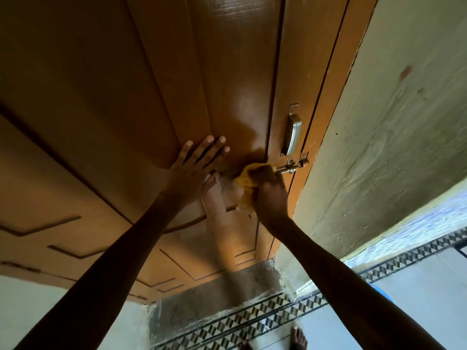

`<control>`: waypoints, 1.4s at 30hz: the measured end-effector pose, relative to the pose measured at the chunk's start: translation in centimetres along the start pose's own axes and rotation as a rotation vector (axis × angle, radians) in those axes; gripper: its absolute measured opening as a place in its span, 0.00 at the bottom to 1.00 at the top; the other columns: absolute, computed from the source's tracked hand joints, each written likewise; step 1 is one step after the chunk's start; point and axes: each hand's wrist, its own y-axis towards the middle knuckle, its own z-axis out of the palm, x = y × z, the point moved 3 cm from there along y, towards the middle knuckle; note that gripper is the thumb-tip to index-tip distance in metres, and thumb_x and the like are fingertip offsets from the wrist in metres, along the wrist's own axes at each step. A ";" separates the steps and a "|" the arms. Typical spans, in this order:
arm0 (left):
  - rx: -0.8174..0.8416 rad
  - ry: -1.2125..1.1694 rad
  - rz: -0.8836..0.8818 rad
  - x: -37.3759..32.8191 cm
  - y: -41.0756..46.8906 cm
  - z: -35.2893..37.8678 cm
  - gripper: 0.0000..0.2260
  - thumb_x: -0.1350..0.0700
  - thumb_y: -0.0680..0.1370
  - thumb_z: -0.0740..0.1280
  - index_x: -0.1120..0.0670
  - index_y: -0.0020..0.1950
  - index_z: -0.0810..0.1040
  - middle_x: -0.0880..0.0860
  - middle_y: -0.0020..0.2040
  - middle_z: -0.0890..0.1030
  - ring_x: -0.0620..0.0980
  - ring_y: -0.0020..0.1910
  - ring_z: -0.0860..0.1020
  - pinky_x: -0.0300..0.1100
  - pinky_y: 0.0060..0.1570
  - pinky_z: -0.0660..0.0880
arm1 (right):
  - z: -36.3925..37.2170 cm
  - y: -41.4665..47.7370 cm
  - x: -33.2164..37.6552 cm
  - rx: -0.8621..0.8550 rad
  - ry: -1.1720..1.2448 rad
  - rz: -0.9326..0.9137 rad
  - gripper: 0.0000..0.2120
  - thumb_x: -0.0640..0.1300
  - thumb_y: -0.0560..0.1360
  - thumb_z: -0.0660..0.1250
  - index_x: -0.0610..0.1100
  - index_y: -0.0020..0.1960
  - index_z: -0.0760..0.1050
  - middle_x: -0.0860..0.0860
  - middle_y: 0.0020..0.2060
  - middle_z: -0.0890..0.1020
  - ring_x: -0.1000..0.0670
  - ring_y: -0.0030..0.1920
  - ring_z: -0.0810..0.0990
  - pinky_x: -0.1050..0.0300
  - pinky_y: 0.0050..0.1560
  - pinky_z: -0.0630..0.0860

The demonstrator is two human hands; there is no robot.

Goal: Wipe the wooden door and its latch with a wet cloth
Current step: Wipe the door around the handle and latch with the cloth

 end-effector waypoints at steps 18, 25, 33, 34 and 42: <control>-0.038 0.014 -0.005 -0.2 0.0 0.0 0.28 0.44 0.83 0.53 0.49 0.81 0.51 0.51 0.81 0.52 0.52 0.79 0.40 0.55 0.76 0.34 | 0.9 0.6 1.3 0.022 -0.167 0.059 0.10 0.32 0.69 0.73 0.37 0.50 0.81 0.35 0.65 0.74 0.35 0.59 0.79 0.48 0.39 0.84; -0.058 0.031 0.010 -0.2 0.0 0.0 0.28 0.44 0.82 0.54 0.49 0.81 0.52 0.51 0.81 0.55 0.53 0.79 0.49 0.55 0.75 0.35 | 1.6 -0.2 3.1 0.137 -0.042 -0.049 0.12 0.33 0.70 0.73 0.40 0.52 0.82 0.40 0.67 0.73 0.38 0.63 0.75 0.50 0.49 0.83; -0.042 -0.003 -0.002 -0.4 0.0 0.0 0.29 0.44 0.82 0.54 0.49 0.81 0.51 0.51 0.81 0.54 0.53 0.79 0.51 0.55 0.75 0.35 | 1.7 0.8 2.1 0.038 -0.104 0.044 0.14 0.31 0.70 0.71 0.38 0.55 0.81 0.38 0.67 0.72 0.36 0.64 0.74 0.48 0.44 0.84; -0.040 -0.005 -0.004 -0.4 0.0 0.1 0.28 0.44 0.82 0.54 0.49 0.81 0.51 0.51 0.81 0.54 0.53 0.80 0.49 0.55 0.75 0.35 | 2.4 0.3 2.7 0.050 -0.070 0.029 0.15 0.31 0.69 0.72 0.39 0.55 0.81 0.39 0.68 0.72 0.36 0.65 0.73 0.49 0.45 0.84; -0.042 0.015 -0.010 -0.5 0.0 0.0 0.29 0.44 0.82 0.54 0.49 0.81 0.51 0.51 0.81 0.53 0.54 0.80 0.50 0.55 0.75 0.36 | -0.9 0.5 -0.2 0.020 0.139 0.017 0.16 0.31 0.73 0.65 0.39 0.60 0.79 0.36 0.58 0.77 0.35 0.57 0.77 0.38 0.55 0.77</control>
